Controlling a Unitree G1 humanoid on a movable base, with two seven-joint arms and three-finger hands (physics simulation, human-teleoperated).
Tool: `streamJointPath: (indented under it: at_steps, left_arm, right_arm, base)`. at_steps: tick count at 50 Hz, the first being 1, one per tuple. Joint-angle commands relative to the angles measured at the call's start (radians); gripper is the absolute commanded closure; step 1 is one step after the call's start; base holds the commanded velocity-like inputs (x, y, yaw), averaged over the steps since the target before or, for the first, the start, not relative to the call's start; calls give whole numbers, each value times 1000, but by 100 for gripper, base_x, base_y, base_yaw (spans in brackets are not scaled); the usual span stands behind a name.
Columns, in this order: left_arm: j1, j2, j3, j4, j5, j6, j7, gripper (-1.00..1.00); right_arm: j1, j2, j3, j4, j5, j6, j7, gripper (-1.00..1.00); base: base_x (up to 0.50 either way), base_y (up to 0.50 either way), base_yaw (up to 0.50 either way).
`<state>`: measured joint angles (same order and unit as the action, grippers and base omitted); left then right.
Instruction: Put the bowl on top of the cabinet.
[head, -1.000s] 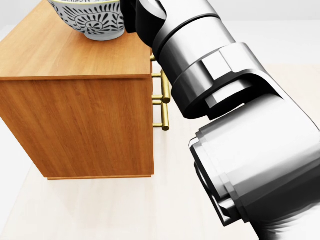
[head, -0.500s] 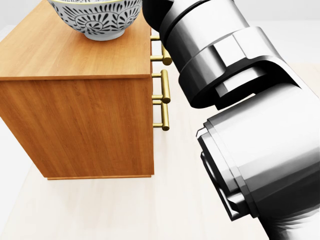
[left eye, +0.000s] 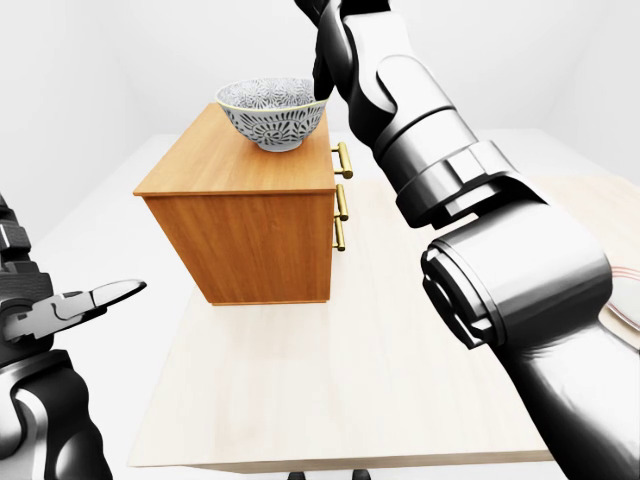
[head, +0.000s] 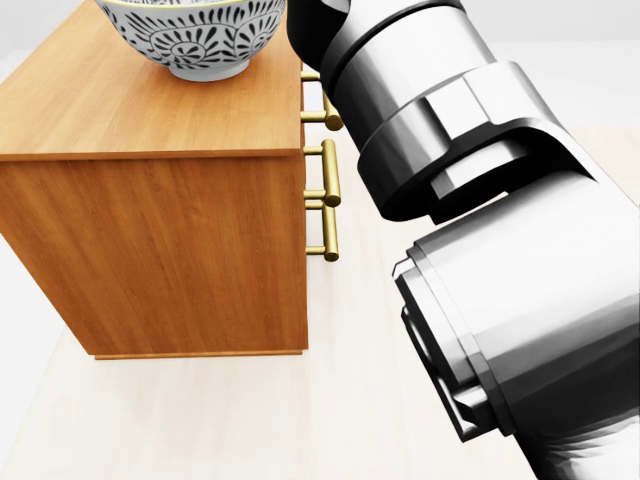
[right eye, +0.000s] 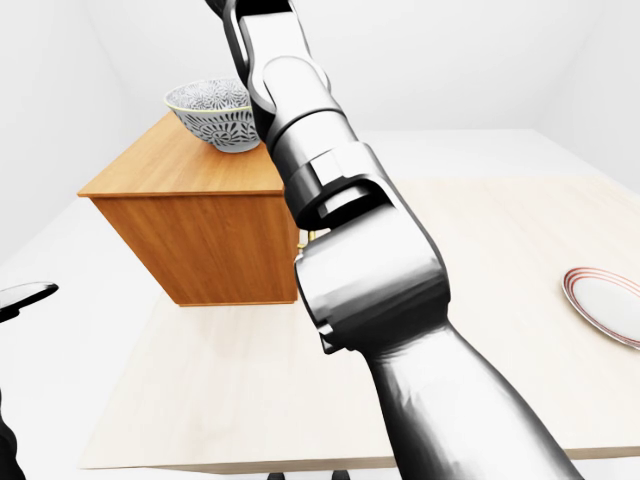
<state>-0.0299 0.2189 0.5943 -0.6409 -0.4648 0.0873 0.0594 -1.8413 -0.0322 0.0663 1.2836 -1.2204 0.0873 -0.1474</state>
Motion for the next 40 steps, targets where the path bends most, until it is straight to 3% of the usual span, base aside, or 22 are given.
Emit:
streamJointPath:
  at_steps: [1, 15, 23, 27, 40]
  left_arm:
    - [-1, 0, -1, -1, 0, 0, 1, -100]
    - [-2, 1, 0, -1, -1, 0, 1, -100]
    - [2, -2, -6, 4, 5, 0, -3, -100]
    - [3, -3, -6, 4, 7, 0, -5, -100]
    - [5, -8, -13, 14, 16, 0, -10, -100]
  right_arm:
    - [3, 0, 0, 1, 3, 0, 3, -100]
    - [5, -1, -1, 1, 7, 0, 9, -100]
    - [-120, -34, -30, -3, 48, 0, 49, -100]
    - [-175, -22, -83, -17, 146, 0, 39, -100]
    - [-253, 8, -47, -72, 227, 0, 49, -100]
  base:
    - [0, 0, 0]
    - [0, 0, 0]
    - [0, 0, 0]
    - [0, 0, 0]
    - [0, 0, 0]
